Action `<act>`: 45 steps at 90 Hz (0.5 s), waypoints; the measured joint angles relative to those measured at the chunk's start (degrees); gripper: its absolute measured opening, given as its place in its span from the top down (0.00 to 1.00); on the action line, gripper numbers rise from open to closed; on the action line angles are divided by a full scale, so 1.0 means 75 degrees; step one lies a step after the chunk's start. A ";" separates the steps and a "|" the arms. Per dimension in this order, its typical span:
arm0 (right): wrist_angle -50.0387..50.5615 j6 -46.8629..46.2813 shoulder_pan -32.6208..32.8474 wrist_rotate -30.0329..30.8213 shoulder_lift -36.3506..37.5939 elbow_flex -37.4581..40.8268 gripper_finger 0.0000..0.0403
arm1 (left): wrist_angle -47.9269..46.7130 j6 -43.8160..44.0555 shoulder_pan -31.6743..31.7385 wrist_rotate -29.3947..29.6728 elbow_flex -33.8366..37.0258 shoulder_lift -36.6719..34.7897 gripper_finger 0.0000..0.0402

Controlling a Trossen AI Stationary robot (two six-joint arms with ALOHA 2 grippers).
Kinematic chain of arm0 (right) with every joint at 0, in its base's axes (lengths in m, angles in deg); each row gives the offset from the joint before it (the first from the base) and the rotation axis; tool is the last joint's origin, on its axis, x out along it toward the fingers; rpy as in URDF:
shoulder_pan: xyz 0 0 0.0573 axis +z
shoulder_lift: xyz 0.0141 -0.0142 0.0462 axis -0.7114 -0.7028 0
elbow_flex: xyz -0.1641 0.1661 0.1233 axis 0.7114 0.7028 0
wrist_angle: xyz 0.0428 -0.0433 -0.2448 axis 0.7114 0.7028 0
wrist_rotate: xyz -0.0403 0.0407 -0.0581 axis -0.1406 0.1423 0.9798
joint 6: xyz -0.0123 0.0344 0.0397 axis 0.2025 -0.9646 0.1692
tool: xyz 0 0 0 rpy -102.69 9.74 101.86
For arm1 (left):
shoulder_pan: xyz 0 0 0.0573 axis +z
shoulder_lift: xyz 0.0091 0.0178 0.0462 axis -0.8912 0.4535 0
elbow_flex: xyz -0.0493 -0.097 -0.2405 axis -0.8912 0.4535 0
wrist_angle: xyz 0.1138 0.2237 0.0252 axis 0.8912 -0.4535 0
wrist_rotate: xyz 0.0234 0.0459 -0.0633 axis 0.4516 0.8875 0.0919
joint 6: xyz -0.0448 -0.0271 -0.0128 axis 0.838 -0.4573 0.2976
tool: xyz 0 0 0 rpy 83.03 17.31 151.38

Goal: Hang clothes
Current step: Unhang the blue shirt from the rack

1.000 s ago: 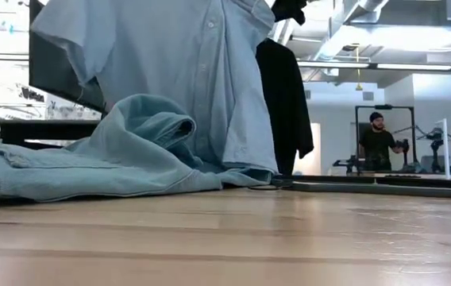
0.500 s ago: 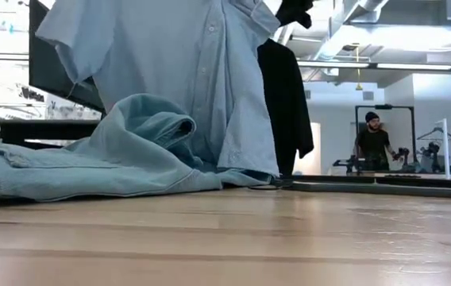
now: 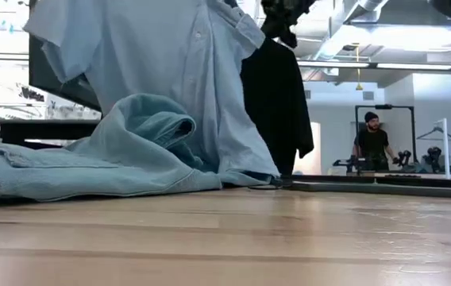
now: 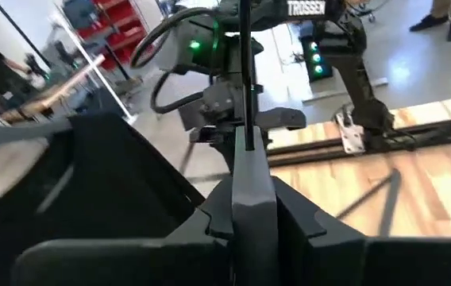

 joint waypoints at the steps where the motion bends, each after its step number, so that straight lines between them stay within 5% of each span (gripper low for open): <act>1: -0.0027 0.0000 0.0005 -0.0004 -0.0001 0.0000 1.00 | -0.0012 0.0006 0.0000 -0.0006 0.0000 -0.0009 0.94; 21: 0.0108 -0.0083 0.0017 -0.0096 0.0056 -0.0015 0.93 | 0.0019 -0.0386 -0.0015 -0.0023 0.0000 -0.0025 0.94; 45: 0.0348 0.0326 -0.0014 0.0036 0.0622 -0.0015 0.72 | 0.0481 -0.0794 -0.0033 -0.0224 0.0002 -0.0026 0.94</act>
